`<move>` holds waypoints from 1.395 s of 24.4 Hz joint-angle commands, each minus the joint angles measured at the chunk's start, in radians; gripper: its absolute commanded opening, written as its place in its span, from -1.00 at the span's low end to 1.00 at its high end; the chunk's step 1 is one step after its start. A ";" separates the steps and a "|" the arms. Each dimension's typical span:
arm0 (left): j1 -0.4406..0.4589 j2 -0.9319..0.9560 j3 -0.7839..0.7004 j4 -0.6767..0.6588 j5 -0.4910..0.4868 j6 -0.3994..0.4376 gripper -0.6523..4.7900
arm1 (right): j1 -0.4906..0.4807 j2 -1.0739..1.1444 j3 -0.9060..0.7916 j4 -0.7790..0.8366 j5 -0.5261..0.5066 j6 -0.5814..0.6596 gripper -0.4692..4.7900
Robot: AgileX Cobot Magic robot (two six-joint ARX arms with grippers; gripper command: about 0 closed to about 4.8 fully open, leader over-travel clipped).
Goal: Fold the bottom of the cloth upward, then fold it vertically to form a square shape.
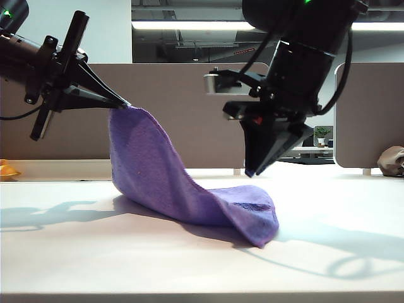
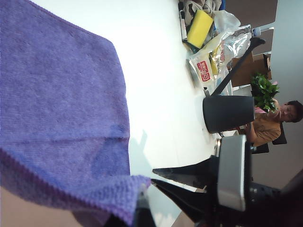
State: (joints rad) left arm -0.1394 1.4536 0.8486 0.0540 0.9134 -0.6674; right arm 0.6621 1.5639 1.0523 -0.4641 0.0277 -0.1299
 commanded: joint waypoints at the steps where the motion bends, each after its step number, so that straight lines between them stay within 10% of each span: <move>1: 0.001 -0.004 0.005 0.006 0.007 0.002 -0.78 | 0.002 -0.004 0.032 -0.005 -0.005 -0.005 -0.55; 8: 0.002 -0.004 0.005 0.007 -0.003 0.005 -0.78 | 0.008 -0.004 0.037 -0.080 -0.072 -0.005 -0.47; 13: 0.002 -0.004 0.005 0.008 -0.019 0.005 -0.78 | 0.044 -0.006 0.037 -0.084 -0.083 0.003 0.05; 34: 0.008 -0.004 0.005 0.008 -0.011 0.005 -0.78 | 0.121 0.019 0.037 -0.082 -0.086 0.002 0.24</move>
State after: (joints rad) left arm -0.1322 1.4536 0.8486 0.0517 0.8940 -0.6674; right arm 0.7822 1.5745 1.0843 -0.5591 -0.0555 -0.1280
